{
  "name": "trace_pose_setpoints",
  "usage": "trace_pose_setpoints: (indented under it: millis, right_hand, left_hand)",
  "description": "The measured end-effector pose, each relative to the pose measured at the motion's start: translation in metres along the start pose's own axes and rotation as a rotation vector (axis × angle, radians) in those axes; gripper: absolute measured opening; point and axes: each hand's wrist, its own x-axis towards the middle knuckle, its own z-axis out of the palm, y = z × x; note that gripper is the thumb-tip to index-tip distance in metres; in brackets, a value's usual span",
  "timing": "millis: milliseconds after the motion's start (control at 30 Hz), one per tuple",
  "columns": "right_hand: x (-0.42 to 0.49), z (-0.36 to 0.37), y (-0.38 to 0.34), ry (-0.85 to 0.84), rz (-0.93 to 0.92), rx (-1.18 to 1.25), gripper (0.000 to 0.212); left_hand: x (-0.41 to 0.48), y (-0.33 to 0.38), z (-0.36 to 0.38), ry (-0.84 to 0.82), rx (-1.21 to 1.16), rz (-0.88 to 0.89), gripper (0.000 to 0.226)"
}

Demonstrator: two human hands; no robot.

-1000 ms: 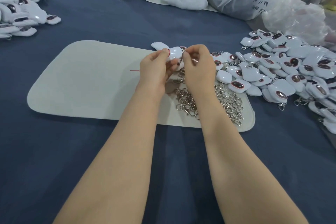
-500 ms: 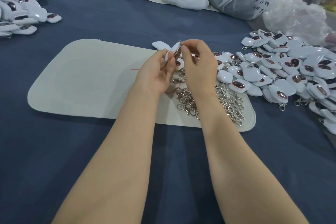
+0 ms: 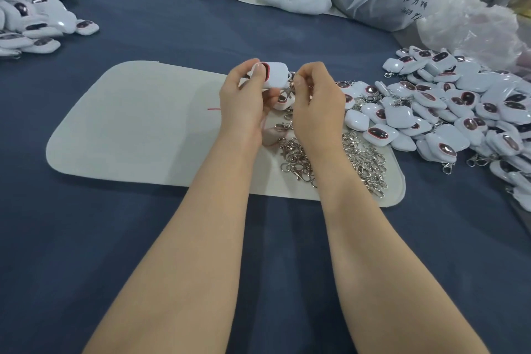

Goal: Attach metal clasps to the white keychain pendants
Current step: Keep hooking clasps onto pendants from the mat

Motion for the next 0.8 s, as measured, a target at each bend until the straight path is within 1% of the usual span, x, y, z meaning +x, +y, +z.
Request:
trace_pose_setpoints:
  millis: [67, 167, 267, 333, 433, 533, 633, 733, 800]
  right_hand:
    - [0.0, 0.0, 0.0, -0.011, 0.0, -0.02, 0.011]
    - [0.0, -0.001, 0.002, -0.028, 0.001, -0.061, 0.011]
    - [0.0, -0.001, 0.003, -0.047, -0.007, -0.109, 0.012]
    - [0.0, 0.0, 0.005, -0.076, -0.019, -0.134, 0.014]
    - [0.0, 0.0, 0.005, -0.128, 0.018, -0.144, 0.014]
    - [-0.001, -0.002, 0.003, -0.121, 0.092, -0.043, 0.017]
    - [0.003, -0.002, 0.0, -0.138, 0.099, -0.02, 0.023]
    - [0.007, -0.007, 0.0, -0.204, 0.147, 0.059, 0.016]
    - [0.008, -0.013, 0.002, -0.165, 0.231, 0.082, 0.009]
  left_hand:
    - [-0.002, -0.001, 0.001, 0.01, 0.141, 0.148, 0.012]
    - [-0.002, -0.004, 0.001, -0.021, 0.408, 0.387, 0.014]
    - [-0.005, -0.008, 0.002, -0.052, 0.538, 0.574, 0.018]
    - [-0.006, -0.01, 0.002, -0.075, 0.629, 0.671, 0.022]
    - [-0.007, -0.013, 0.003, -0.104, 0.737, 0.747, 0.025]
    - [-0.007, -0.012, 0.004, -0.078, 0.71, 0.721, 0.025]
    - [-0.002, -0.01, 0.002, -0.048, 0.61, 0.588, 0.023]
    - [-0.004, -0.008, 0.004, -0.065, 0.483, 0.415, 0.03]
    - [-0.005, -0.006, 0.005, -0.055, 0.401, 0.334, 0.039]
